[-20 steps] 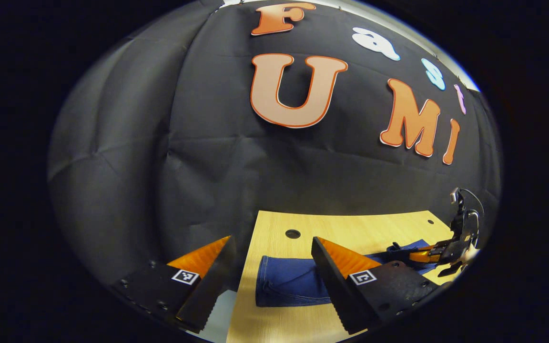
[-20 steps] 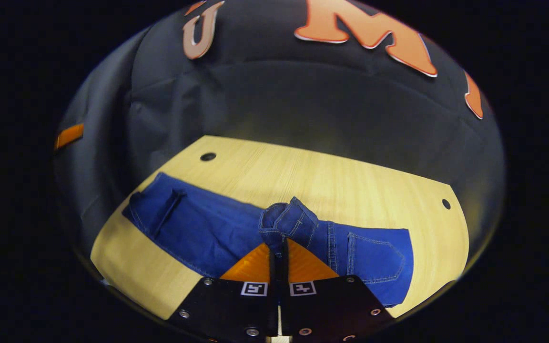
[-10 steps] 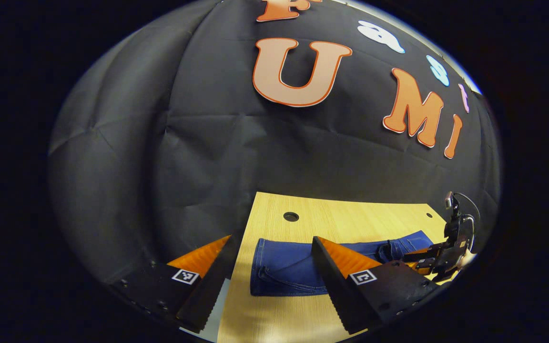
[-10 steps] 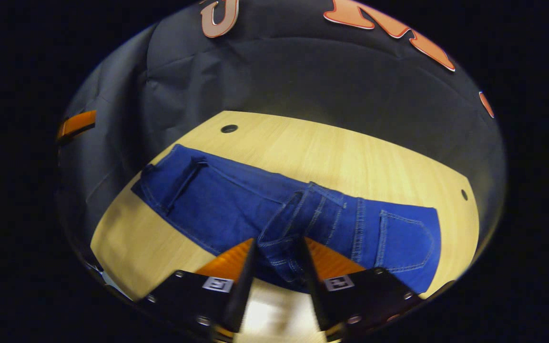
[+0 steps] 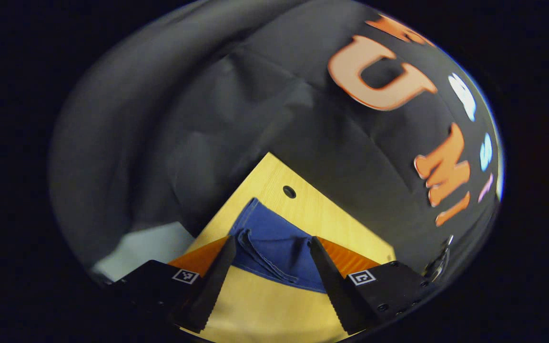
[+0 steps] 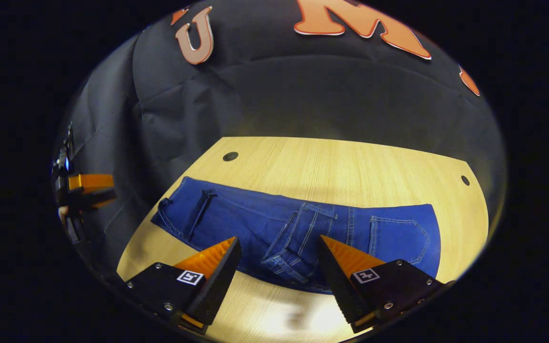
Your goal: Grasp the waist and the cuffs of the jeans and fold them to make the two legs overlap; first hold the waist and fold one-third of the jeans toward the cuffs, then hold the cuffs and fold the remaining one-third in the same direction to finish folding.
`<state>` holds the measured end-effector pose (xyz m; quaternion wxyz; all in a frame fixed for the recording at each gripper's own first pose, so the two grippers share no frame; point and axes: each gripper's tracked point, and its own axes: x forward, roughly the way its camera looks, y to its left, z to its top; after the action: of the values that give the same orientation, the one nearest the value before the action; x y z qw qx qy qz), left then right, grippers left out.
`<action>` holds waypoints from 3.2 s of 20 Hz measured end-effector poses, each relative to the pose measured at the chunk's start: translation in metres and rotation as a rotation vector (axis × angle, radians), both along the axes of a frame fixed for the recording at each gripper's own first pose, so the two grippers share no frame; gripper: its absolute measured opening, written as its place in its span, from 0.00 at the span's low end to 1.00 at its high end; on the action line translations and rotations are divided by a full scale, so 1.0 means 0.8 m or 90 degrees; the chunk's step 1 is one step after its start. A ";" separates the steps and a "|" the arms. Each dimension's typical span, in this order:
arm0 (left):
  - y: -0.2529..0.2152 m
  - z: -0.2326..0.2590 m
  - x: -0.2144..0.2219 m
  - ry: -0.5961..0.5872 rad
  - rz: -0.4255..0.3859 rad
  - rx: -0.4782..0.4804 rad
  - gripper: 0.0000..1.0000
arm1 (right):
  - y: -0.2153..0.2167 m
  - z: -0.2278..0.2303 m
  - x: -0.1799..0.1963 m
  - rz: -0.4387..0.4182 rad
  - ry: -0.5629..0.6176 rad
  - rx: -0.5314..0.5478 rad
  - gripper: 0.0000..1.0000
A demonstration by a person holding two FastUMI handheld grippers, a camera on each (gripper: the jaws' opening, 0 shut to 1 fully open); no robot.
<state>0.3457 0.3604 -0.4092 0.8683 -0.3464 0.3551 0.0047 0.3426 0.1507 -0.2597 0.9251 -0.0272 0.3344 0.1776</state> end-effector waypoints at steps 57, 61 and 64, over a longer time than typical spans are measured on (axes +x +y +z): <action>-0.440 0.147 0.082 -0.065 -0.262 0.183 0.10 | -0.361 0.162 -0.011 -0.227 -0.109 0.116 0.98; -0.545 0.143 0.060 -0.058 -0.318 0.180 0.10 | -0.407 0.198 -0.029 -0.231 -0.136 0.136 0.98; -0.616 0.117 0.039 -0.045 -0.368 0.207 0.11 | -0.447 0.206 -0.044 -0.241 -0.142 0.140 0.98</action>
<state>0.3769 -0.1321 -0.3157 0.8895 -0.0883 0.4028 -0.1969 0.3071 -0.2070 -0.0945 0.9705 0.1174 0.2080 0.0322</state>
